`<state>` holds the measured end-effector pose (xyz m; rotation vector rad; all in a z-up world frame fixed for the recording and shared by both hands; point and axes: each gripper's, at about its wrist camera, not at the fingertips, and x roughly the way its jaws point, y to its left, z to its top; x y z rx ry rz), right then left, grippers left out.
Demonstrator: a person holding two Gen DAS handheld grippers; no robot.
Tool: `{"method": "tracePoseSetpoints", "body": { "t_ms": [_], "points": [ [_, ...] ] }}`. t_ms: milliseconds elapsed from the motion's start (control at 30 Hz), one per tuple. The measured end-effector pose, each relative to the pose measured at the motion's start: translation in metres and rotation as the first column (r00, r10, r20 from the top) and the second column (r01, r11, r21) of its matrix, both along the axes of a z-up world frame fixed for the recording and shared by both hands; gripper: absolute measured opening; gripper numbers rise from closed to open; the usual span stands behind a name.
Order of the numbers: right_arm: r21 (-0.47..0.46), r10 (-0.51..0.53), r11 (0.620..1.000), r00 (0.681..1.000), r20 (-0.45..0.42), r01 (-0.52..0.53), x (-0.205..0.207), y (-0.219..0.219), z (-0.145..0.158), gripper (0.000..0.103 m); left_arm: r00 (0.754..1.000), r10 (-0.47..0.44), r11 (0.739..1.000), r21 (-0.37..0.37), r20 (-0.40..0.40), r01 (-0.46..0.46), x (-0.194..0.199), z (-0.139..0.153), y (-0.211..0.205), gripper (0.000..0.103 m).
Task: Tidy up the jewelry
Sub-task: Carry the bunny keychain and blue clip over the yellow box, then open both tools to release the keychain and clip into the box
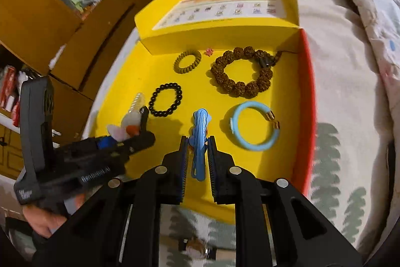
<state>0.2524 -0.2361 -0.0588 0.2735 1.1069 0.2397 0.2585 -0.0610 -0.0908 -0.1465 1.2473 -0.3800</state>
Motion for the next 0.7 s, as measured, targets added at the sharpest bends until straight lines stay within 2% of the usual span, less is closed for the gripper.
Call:
{"method": "tracePoseSetpoints", "body": {
  "t_ms": [367, 533, 600, 700],
  "points": [
    [-0.121, 0.019, 0.992, 0.999, -0.032, -0.023, 0.047, 0.014, -0.028, 0.016, 1.000, -0.019, 0.999, 0.045, -0.018, 0.020, 0.006, -0.015, -0.023, 0.044],
    [-0.137, 0.021, 0.990, 0.999, -0.045, -0.027, 0.059, 0.014, -0.039, 0.017, 1.000, -0.014, 0.998, 0.062, -0.013, 0.015, 0.011, -0.020, -0.023, 0.045],
    [-0.147, 0.034, 0.988, 0.998, -0.057, -0.042, 0.062, 0.016, -0.044, 0.017, 1.000, -0.007, 0.998, 0.056, -0.013, 0.008, 0.014, -0.021, -0.023, 0.048],
    [-0.171, 0.040, 0.984, 0.997, -0.067, -0.051, 0.064, 0.017, -0.049, 0.022, 1.000, -0.006, 0.998, 0.057, -0.013, 0.007, 0.015, -0.020, -0.025, 0.060]
  ]
}}
